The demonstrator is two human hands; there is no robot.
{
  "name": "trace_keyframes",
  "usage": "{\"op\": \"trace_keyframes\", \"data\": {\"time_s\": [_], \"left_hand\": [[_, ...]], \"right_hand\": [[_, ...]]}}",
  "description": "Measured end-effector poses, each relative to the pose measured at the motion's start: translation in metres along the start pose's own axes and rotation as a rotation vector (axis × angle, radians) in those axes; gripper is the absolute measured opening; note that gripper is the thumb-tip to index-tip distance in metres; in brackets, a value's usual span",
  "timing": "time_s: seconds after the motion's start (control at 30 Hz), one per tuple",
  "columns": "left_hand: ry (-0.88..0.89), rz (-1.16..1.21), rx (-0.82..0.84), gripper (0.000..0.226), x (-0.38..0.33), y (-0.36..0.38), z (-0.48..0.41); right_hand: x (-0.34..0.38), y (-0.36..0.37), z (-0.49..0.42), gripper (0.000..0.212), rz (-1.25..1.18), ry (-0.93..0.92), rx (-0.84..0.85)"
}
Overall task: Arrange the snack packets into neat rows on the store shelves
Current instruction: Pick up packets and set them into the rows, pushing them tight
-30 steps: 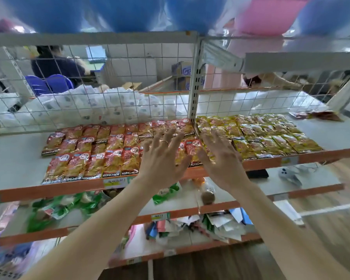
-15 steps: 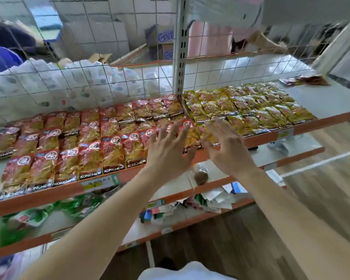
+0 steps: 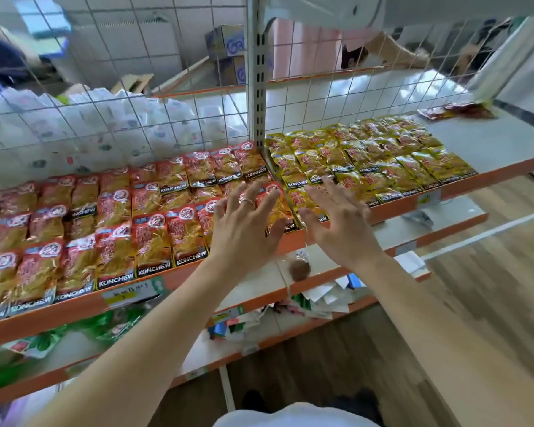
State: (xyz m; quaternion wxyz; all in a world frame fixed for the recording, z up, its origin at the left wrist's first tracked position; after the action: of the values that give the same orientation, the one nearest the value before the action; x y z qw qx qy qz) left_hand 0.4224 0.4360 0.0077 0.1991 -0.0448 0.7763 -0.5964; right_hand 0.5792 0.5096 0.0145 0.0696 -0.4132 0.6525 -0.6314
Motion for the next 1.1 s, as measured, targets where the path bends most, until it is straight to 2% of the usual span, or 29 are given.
{"op": "trace_keyframes", "data": {"time_s": [0.17,0.33,0.5,0.87,1.1], "left_hand": [[0.037,-0.057,0.087,0.062,-0.038,0.02,-0.002],[0.022,-0.058,0.098,0.065,-0.092,0.033,-0.007],[-0.002,-0.046,0.088,0.063,-0.149,0.043,-0.007],[-0.018,-0.012,0.019,0.065,-0.286,0.071,-0.032],[-0.048,-0.035,0.018,0.066,-0.33,0.088,-0.036]], "right_hand": [[-0.031,-0.018,0.006,0.055,0.0,-0.001,0.001],[-0.082,-0.043,0.016,0.055,-0.003,0.008,-0.008],[-0.124,-0.071,0.026,0.054,-0.08,0.0,0.015],[-0.246,-0.144,0.046,0.054,-0.015,-0.051,-0.038],[-0.294,-0.167,0.052,0.049,-0.014,-0.037,-0.049]]}}
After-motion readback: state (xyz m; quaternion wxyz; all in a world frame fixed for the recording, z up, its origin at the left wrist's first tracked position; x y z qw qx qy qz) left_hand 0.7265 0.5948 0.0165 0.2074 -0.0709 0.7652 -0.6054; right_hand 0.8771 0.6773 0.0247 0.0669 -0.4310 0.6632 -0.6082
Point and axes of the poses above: each hand's wrist, its own z-axis away from the middle knuckle, its own y-axis out of the palm, x = y × z, the point moved 7 cm from there along -z, towards the middle knuckle, and after that the axes turned 10 degrees about -y, right-handed, at the moved point
